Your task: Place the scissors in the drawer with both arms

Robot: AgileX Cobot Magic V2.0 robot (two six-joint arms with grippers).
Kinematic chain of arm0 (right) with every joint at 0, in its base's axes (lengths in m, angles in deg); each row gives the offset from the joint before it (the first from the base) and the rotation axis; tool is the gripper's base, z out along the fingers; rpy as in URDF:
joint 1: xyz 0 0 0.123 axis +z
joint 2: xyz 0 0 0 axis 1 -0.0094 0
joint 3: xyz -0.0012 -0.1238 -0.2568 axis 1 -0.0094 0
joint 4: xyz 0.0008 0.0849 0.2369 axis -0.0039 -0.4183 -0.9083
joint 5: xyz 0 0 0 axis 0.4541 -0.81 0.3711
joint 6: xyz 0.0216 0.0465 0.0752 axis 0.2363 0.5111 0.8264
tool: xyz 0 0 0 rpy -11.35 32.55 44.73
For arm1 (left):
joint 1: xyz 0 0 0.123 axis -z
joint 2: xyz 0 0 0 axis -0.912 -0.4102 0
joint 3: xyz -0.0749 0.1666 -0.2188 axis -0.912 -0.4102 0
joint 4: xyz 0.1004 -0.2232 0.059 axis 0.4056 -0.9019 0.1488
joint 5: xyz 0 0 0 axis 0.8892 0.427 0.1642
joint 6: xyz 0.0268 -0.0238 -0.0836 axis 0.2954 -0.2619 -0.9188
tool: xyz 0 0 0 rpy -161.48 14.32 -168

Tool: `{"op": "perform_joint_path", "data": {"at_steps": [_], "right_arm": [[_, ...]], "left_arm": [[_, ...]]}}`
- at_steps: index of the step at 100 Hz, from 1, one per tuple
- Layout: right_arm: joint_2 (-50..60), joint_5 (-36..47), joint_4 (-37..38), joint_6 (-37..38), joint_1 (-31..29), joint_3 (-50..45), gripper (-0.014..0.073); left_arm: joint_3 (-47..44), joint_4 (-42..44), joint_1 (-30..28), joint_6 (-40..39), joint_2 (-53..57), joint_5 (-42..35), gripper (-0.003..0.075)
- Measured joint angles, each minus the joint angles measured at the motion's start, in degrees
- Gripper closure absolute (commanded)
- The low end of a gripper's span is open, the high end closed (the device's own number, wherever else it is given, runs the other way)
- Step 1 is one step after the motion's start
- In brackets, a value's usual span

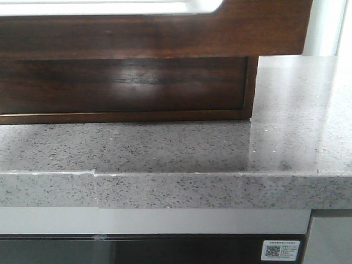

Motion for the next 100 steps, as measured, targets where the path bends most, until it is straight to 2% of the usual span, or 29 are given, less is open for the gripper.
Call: {"op": "perform_joint_path", "data": {"at_steps": [28, 35, 55, 72, 82, 100], "right_arm": [[-3.1, -1.7, 0.1, -0.4, 2.1, 3.1, 0.0235], [-3.2, -2.0, 0.2, -0.4, 2.1, 3.3, 0.0274], [-3.3, -2.6, 0.4, -0.4, 2.1, 3.7, 0.0463], [-3.4, -2.9, 0.3, -0.4, 2.1, 3.9, 0.0572], [-3.4, -3.1, 0.3, -0.4, 2.1, 3.9, 0.0605], [-2.7, -4.0, 0.3, -0.4, 2.1, 3.9, 0.0605]], "left_arm": [[0.0, -1.5, 0.0, 1.9, 0.0, -0.6, 0.0331], [0.0, -1.5, 0.0, 2.0, 0.0, -0.6, 0.0332], [0.0, -1.6, 0.0, 2.1, 0.0, -0.6, 0.0332], [0.0, -1.6, 0.0, 2.1, 0.0, -0.6, 0.0332], [0.0, -1.6, 0.0, 2.1, 0.0, -0.6, 0.0331], [0.0, -1.6, 0.0, 2.1, 0.0, -0.6, 0.0332]]}}
